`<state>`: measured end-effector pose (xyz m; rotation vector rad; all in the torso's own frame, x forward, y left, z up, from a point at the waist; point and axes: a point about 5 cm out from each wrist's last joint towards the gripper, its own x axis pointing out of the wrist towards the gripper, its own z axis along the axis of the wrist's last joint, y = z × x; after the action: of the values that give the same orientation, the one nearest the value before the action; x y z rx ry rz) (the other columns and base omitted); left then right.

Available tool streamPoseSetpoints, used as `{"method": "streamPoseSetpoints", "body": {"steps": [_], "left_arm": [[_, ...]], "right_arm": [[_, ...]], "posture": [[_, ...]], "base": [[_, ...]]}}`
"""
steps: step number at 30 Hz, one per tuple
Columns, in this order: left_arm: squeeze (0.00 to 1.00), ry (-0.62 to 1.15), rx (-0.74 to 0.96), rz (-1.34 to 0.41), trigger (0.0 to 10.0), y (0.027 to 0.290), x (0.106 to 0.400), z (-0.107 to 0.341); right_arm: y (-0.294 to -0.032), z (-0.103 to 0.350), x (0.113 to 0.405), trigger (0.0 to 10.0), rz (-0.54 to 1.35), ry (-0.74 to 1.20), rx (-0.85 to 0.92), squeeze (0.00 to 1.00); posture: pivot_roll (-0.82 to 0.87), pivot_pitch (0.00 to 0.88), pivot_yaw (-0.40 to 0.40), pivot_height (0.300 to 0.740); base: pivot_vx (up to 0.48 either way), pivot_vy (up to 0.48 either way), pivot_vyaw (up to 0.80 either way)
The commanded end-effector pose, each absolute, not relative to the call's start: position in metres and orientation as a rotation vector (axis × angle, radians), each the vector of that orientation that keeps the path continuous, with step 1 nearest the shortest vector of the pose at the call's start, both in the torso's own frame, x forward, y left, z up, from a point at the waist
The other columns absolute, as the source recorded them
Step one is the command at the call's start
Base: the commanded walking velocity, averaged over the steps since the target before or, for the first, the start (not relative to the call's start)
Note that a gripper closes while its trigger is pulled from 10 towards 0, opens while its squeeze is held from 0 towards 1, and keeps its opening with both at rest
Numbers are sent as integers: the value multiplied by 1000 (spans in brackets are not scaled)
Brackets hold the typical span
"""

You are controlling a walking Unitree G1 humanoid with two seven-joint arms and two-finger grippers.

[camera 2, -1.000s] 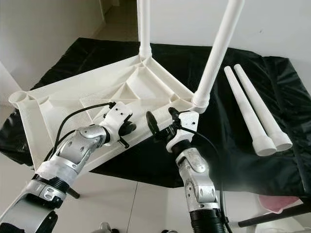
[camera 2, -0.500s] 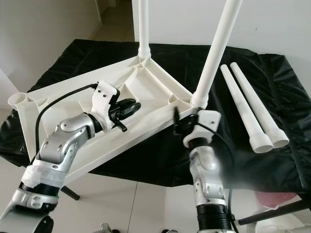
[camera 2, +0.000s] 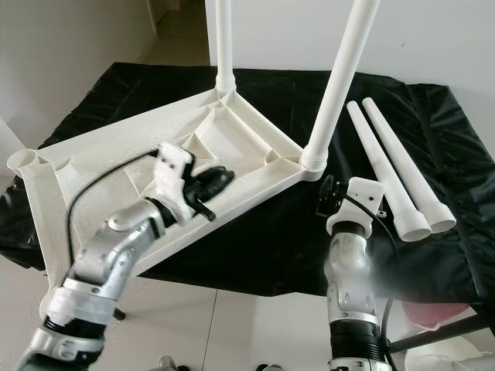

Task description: Building children table

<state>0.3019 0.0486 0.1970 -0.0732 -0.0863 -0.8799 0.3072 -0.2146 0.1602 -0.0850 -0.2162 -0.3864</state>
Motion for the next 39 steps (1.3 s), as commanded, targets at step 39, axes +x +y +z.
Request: {"method": "streamPoseSetpoints", "body": {"steps": [39], "left_arm": [[0, -143, 103, -827, 10000, 51, 309, 196]], "right_arm": [[-212, 129, 272, 10000, -515, -218, 104, 0]], "posture": [[-8, 122, 23, 740]], "base": [[0, 0, 0]]}}
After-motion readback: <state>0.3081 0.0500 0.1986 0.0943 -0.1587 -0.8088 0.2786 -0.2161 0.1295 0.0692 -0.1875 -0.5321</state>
